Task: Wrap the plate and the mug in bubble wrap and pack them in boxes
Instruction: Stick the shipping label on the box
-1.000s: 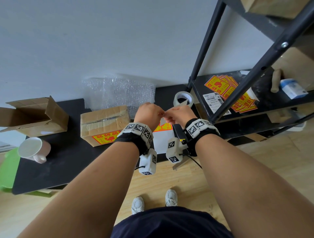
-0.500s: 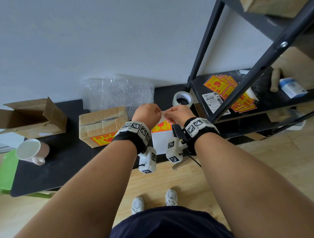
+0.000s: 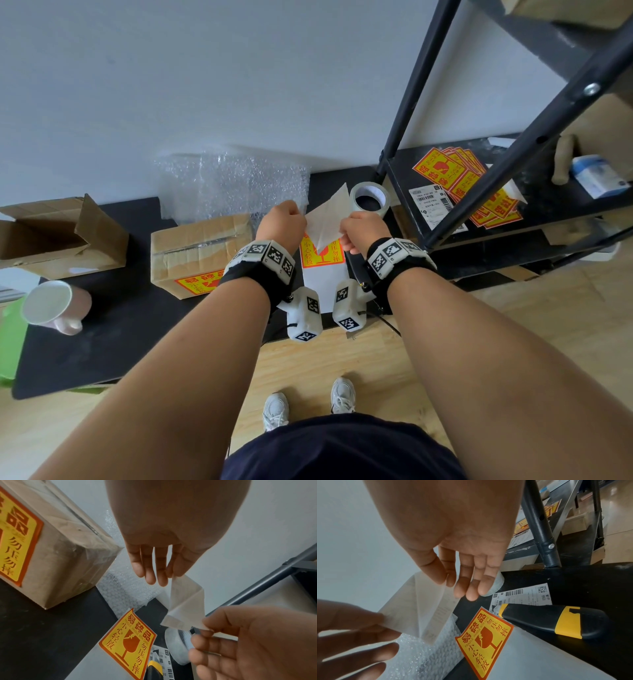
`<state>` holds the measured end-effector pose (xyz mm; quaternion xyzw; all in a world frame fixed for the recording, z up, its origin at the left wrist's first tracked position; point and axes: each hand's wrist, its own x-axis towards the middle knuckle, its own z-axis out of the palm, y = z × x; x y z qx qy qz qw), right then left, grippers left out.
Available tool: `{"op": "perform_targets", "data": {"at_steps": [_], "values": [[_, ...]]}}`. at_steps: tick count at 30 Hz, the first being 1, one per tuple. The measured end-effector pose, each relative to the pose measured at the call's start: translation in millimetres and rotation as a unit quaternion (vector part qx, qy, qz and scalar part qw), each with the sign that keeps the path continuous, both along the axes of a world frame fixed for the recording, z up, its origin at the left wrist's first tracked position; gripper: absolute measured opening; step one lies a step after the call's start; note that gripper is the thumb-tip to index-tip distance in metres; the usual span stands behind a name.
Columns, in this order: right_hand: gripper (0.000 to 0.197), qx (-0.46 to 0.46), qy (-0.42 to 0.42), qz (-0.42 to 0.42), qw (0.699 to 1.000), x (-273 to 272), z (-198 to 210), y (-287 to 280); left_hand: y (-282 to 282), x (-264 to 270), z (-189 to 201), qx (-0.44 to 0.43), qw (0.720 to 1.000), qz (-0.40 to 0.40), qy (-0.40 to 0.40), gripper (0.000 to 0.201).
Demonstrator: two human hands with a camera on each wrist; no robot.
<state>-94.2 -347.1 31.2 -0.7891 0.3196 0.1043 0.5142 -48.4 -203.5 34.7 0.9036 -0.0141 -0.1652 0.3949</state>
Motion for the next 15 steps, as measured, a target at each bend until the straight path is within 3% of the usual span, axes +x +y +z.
{"op": "perform_targets", "data": {"at_steps": [12, 15], "values": [[0.021, -0.104, 0.069, -0.031, 0.992, 25.9, -12.2, -25.4, 13.4, 36.2, -2.0, 0.071, 0.988, 0.114, -0.078, 0.007], [0.030, -0.085, 0.057, -0.053, 0.993, 34.6, -19.9, -30.8, 19.3, 48.7, 1.0, 0.096, 0.982, 0.139, -0.087, 0.008]]}}
